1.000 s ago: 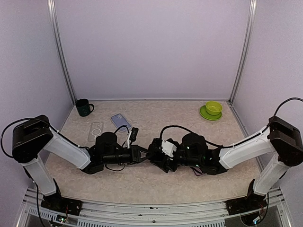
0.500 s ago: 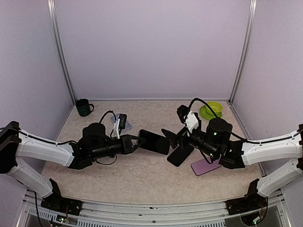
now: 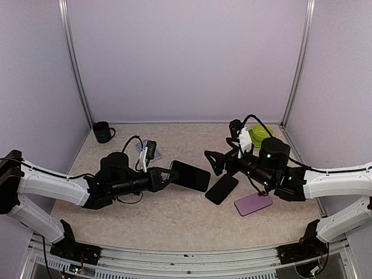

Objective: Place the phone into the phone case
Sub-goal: Pass from the left arm to the right

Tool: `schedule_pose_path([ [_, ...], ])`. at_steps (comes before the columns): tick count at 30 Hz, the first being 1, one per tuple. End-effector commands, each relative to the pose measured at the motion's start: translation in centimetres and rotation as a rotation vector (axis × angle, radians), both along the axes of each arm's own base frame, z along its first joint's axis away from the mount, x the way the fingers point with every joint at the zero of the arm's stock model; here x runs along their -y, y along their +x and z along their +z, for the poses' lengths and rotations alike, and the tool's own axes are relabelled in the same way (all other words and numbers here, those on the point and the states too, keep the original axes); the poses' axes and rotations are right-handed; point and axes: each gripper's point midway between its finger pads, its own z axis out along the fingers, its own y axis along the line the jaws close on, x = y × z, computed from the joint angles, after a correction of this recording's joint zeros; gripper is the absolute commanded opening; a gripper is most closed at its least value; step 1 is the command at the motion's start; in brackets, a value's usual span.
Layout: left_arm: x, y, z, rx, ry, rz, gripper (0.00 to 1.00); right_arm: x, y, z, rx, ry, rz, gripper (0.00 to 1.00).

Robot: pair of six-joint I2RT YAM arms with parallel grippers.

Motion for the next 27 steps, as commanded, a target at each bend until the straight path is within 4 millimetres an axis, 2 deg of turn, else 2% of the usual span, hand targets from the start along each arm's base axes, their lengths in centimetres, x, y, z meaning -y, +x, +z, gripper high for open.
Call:
schedule_pose_path([
  [1, -0.1, -0.3, 3.3, 0.077, -0.078, -0.004, 0.0, 1.1, 0.5, 2.2, -0.043, 0.07, -0.055, 1.0],
  [4, -0.1, 0.0, 3.3, 0.071, -0.074, 0.01, 0.0, 1.6, 0.1, 1.9, -0.005, 0.053, -0.049, 1.0],
  [7, -0.1, 0.0, 3.3, 0.071, -0.071, 0.013, 0.0, 2.3, -0.6, 2.3, 0.051, 0.108, -0.026, 1.0],
  [12, -0.3, 0.3, 3.4, 0.075, -0.07, 0.027, 0.0, 1.9, -0.3, 1.2, -0.037, 0.125, -0.006, 0.95],
  [17, -0.6, 0.3, 4.5, 0.105, -0.093, 0.031, 0.0, 2.0, 0.5, -1.0, -0.149, 0.114, -0.054, 0.88],
  [21, -0.9, 0.0, 5.5, 0.138, -0.134, 0.019, 0.0, 0.5, -0.4, -2.2, -0.226, 0.126, 0.036, 0.87],
  [27, -1.7, -0.2, 6.8, 0.17, -0.19, 0.012, 0.0, -0.2, -1.5, -2.0, -0.313, 0.191, 0.104, 0.86],
])
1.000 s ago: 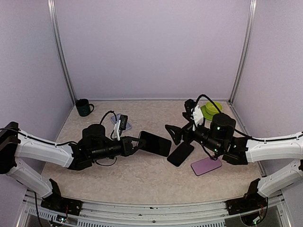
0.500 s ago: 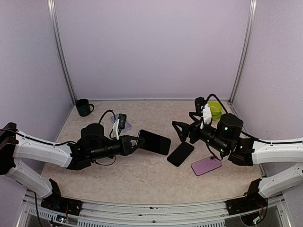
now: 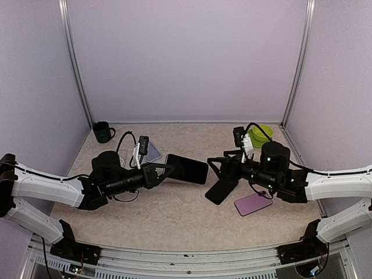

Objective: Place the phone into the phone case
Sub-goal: Pass from the left arm to the right

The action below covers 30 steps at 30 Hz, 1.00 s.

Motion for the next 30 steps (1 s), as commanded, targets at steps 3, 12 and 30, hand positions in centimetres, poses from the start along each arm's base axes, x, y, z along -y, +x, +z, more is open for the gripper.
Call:
schedule_pose_path([
  [3, -0.9, -0.3, 4.7, 0.115, -0.146, -0.005, 0.0, -0.8, -1.2, 1.6, -0.097, 0.12, 0.08, 0.86],
  [12, -1.4, -1.0, 6.2, 0.148, -0.237, -0.033, 0.0, -2.7, -3.3, 2.3, -0.162, 0.233, 0.241, 0.86],
  [30, -0.1, -2.6, 7.2, 0.17, -0.313, -0.154, 0.0, -5.5, -4.2, 2.6, -0.279, 0.32, 0.41, 0.87],
])
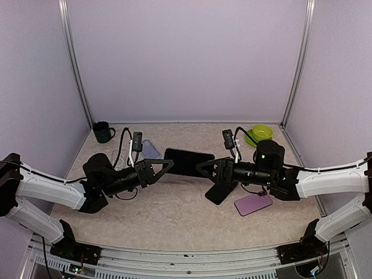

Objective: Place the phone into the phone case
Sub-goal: Pass from the left arm to the right

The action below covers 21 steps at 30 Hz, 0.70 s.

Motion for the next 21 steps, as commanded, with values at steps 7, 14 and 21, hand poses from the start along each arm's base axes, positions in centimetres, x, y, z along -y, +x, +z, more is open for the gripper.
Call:
schedule_pose_path([
  [7, 0.5, -0.3, 2.2, 0.046, -0.091, -0.041, 0.0, -1.4, -1.2, 3.6, -0.033, 0.157, 0.15, 0.82],
  [14, 0.2, -0.1, 2.4, 0.047, -0.097, -0.025, 0.0, -2.0, -2.1, 3.3, -0.057, 0.17, 0.22, 0.8],
  [21, 0.5, -0.1, 1.6, 0.016, -0.101, -0.038, 0.0, -2.4, -2.4, 3.2, -0.053, 0.186, 0.253, 0.72],
])
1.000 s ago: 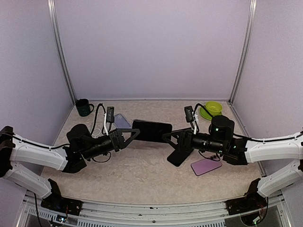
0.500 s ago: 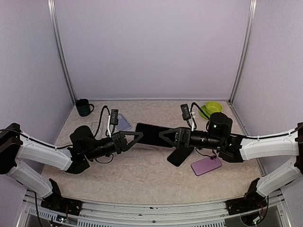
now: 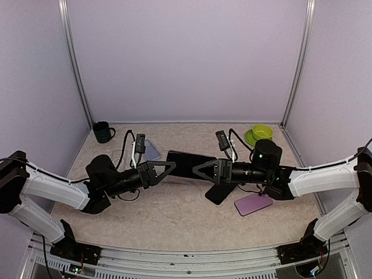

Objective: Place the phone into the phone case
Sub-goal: Pass from the left arm to the right

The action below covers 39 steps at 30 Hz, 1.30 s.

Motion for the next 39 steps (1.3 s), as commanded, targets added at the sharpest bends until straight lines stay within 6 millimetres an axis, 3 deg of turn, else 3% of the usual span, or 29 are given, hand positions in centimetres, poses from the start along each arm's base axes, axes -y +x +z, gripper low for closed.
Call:
schedule_pose_path([
  [1, -0.1, -0.1, 2.4, 0.044, -0.094, -0.007, 0.0, -0.4, -0.2, 2.0, 0.04, 0.065, 0.038, 0.71],
  [12, -0.2, 0.2, 1.1, 0.006, -0.079, -0.003, 0.0, -0.1, -0.5, 2.1, 0.06, 0.088, 0.058, 0.42],
  [19, -0.3, 0.4, 0.3, -0.02, -0.074, -0.001, 0.0, 0.7, -0.6, 2.5, 0.07, 0.121, 0.062, 0.18],
  [24, -0.1, 0.6, -0.1, -0.031, -0.073, -0.004, 0.06, 0.5, -1.2, 2.8, 0.08, 0.137, 0.108, 0.02],
  [34, -1.8, 2.1, -0.7, -0.038, -0.045, 0.07, 0.43, 1.0, -1.0, 2.6, 0.096, 0.114, 0.079, 0.0],
  [39, -3.0, 3.3, -2.0, -0.054, 0.04, 0.157, 0.46, 1.8, 0.6, 1.6, 0.097, 0.045, -0.026, 0.0],
])
